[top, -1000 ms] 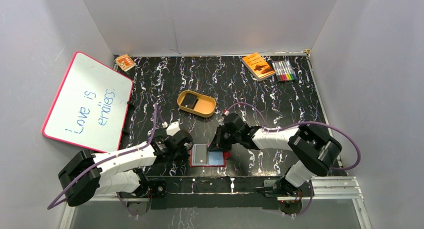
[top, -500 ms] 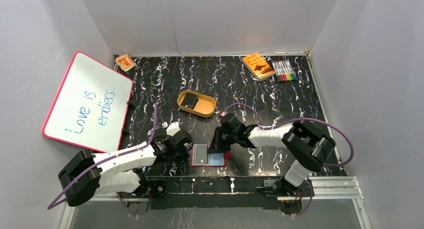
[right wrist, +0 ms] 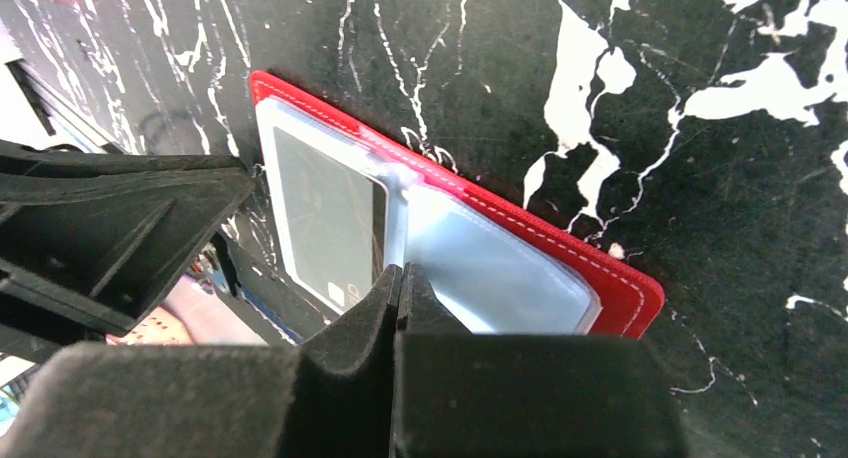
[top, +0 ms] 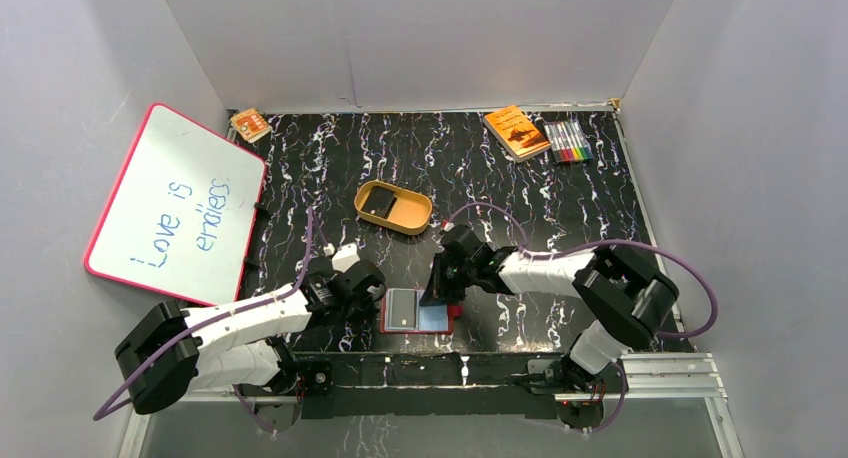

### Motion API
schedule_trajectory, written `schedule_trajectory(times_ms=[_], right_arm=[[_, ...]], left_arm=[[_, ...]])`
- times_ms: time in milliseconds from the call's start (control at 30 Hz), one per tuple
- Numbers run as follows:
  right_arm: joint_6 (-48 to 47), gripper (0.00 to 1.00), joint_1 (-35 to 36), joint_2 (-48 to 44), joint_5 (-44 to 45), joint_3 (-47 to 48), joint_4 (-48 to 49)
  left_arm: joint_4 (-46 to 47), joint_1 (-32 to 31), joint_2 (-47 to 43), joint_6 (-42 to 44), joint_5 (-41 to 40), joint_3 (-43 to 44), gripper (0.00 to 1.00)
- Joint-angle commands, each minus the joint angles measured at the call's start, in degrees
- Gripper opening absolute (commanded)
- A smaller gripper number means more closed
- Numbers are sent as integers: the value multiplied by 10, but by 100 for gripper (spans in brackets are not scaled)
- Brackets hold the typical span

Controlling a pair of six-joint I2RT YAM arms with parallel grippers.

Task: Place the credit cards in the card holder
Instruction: Insert the credit card into the card holder.

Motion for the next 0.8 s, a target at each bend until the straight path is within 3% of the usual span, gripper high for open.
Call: schedule_trajectory(times_ms=[0, 767], right_arm=[[-10, 4, 3, 23, -14, 28, -4], [-21, 0, 28, 83, -38, 91, 4]], left_arm=[[-11, 0, -9, 4, -13, -3, 11], [32, 0, 9, 13, 10, -13, 9]])
